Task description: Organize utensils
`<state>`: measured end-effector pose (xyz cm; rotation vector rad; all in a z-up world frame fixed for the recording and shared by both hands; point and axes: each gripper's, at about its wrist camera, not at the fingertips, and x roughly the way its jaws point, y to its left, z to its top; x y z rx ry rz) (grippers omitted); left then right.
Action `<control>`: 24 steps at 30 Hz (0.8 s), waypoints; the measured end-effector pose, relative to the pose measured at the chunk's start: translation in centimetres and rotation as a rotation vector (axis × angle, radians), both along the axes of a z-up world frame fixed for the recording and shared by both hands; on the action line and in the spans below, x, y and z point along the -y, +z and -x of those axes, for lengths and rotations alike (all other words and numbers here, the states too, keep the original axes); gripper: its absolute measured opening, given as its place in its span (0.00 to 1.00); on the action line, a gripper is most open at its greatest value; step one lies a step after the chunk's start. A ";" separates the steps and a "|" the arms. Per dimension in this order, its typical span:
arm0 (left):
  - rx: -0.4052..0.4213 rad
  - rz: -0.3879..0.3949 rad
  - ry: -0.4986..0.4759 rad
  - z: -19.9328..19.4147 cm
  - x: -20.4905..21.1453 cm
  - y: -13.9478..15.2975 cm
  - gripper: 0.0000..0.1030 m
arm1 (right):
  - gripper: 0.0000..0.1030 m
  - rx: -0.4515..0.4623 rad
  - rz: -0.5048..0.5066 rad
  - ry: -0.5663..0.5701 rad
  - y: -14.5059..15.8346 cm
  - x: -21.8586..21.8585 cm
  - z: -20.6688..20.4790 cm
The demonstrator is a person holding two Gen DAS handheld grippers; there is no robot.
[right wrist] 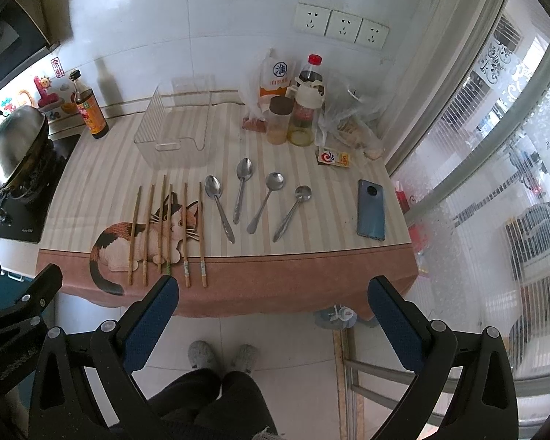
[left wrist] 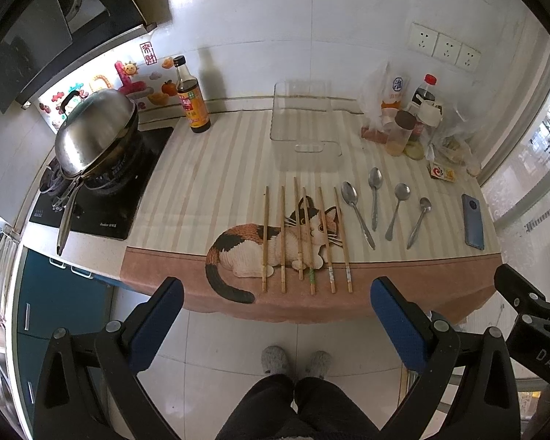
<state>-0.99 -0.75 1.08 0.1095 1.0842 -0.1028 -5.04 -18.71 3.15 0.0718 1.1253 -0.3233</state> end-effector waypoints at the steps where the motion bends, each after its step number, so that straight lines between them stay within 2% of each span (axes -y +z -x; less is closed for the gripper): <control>1: 0.000 0.002 0.000 0.0 -0.2 0.1 1.00 | 1.00 0.000 0.000 -0.002 -0.1 0.0 0.0; 24: 0.005 0.004 -0.002 0.2 -0.1 0.1 1.00 | 1.00 0.003 0.001 0.000 0.5 0.4 0.4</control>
